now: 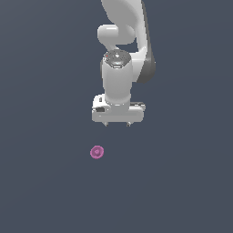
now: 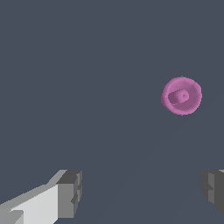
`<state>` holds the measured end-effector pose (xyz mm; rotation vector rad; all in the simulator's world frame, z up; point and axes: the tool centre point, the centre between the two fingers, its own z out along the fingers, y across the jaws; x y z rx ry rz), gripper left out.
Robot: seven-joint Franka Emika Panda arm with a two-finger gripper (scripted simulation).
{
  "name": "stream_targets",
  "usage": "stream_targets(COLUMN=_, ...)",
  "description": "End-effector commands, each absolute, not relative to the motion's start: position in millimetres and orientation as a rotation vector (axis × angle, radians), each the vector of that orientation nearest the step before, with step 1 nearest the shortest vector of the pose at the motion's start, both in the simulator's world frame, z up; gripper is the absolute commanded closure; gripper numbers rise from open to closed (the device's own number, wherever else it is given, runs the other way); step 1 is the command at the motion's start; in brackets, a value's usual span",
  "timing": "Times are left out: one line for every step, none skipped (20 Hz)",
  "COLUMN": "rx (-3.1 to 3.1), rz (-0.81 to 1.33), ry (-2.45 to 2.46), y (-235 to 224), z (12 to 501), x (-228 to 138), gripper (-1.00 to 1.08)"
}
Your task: Pick up the object and move it to a goal position.
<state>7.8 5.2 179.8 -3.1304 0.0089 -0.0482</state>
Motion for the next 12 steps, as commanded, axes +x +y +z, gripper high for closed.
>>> stream_targets(rx=-3.13, rz=-0.048, ry=0.009, y=5.1, z=179.8, x=7.8, gripper=-0.92)
stream_targets(rx=-3.13, rz=-0.048, ry=0.009, y=5.2, z=180.0, x=7.9, gripper=-0.92)
stream_targets(rx=-3.13, rz=-0.05, ry=0.007, y=5.9, z=181.3, x=8.1, gripper=-0.92)
stream_targets(rx=-3.13, rz=-0.052, ry=0.005, y=6.8, z=183.2, x=8.5, gripper=-0.92)
stream_targets(rx=-3.129, rz=-0.055, ry=0.003, y=8.1, z=185.9, x=9.1, gripper=-0.92)
stream_targets(rx=-3.128, rz=-0.059, ry=0.0, y=9.7, z=189.3, x=9.9, gripper=-0.92)
stream_targets(rx=-3.127, rz=-0.063, ry=-0.003, y=11.2, z=192.5, x=10.6, gripper=-0.92)
stream_targets(rx=-3.126, rz=-0.066, ry=-0.005, y=12.3, z=194.9, x=11.2, gripper=-0.92)
stream_targets(rx=-3.126, rz=-0.068, ry=-0.006, y=13.1, z=196.5, x=11.7, gripper=-0.92)
stream_targets(rx=-3.125, rz=-0.069, ry=-0.007, y=13.4, z=197.3, x=12.0, gripper=-0.92)
stream_targets(rx=-3.125, rz=-0.069, ry=-0.007, y=13.5, z=197.3, x=12.1, gripper=-0.92)
stream_targets(rx=-3.125, rz=-0.069, ry=-0.007, y=13.4, z=197.1, x=11.8, gripper=-0.92)
